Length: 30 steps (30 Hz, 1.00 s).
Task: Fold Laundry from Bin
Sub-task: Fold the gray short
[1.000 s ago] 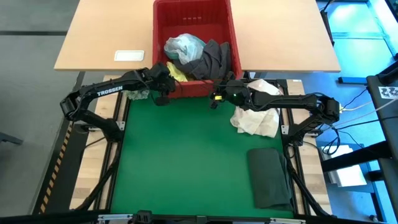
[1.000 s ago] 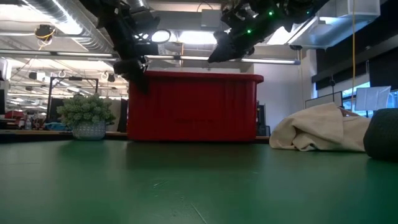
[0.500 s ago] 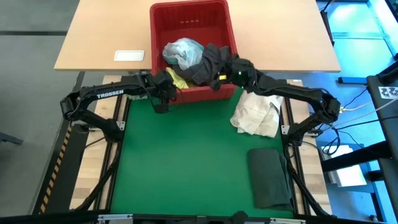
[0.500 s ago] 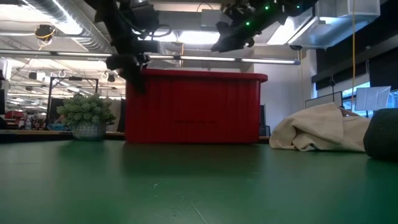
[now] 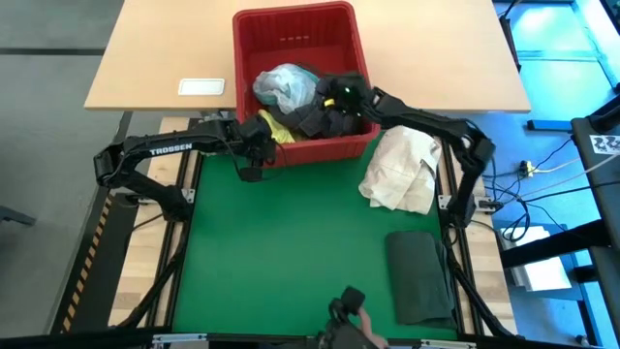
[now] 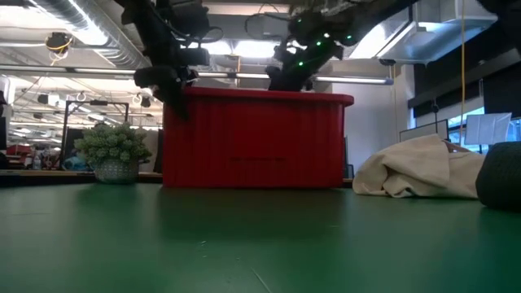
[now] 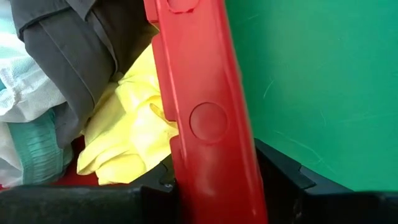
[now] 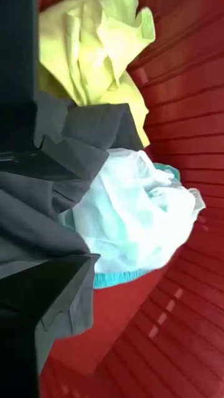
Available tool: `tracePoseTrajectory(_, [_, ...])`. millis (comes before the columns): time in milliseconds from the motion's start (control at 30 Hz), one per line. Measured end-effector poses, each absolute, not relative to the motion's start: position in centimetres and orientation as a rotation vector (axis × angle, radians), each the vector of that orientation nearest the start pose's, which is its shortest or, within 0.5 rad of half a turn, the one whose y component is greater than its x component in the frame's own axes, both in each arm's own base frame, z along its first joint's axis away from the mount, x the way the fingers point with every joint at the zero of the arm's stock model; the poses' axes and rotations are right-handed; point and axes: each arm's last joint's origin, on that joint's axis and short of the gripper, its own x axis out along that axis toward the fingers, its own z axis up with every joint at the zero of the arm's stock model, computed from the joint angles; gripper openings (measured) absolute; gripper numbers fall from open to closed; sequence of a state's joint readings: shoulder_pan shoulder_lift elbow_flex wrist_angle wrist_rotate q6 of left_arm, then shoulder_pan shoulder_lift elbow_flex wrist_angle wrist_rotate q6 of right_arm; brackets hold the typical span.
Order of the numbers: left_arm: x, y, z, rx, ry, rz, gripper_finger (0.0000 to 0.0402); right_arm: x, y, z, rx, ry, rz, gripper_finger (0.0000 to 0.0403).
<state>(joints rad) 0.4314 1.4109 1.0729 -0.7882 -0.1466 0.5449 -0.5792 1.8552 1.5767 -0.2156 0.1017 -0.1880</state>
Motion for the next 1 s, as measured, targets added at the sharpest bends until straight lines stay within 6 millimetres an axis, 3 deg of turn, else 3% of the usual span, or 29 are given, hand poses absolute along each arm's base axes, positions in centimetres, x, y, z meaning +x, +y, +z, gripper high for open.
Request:
tracePoseTrajectory(200, [24.5, 11.5, 25.2, 0.309, 1.229, 0.187, 0.0133, 36.3, -27.2, 29.0, 0.003, 0.680, -0.672, 0.0205])
tracePoseTrajectory(333, [24.5, 11.5, 25.2, 0.303, 1.227, 0.190, 0.0133, 35.9, -29.0, 27.1, 0.081, 0.764, -0.705, 0.0205])
tracePoseTrajectory(533, [24.5, 11.5, 25.2, 0.303, 1.227, 0.191, 0.0133, 35.8, -30.1, 24.7, 0.128, 0.833, -0.709, 0.0200])
tracePoseTrajectory(633, [24.5, 11.6, 25.2, 0.313, 1.232, 0.204, 0.0133, 35.8, -30.1, 24.6, 0.096, 0.850, -0.695, 0.0159])
tracePoseTrajectory(800, [24.5, 11.6, 25.2, 0.337, 1.242, 0.238, 0.0132, 35.9, -30.3, 25.5, 0.063, 0.843, -0.687, 0.0026])
tracePoseTrajectory(1000, [24.5, 12.2, 25.3, 0.379, 1.243, 0.289, 0.0132, 36.9, -29.7, 30.3, 0.019, 0.757, -0.687, 0.0027])
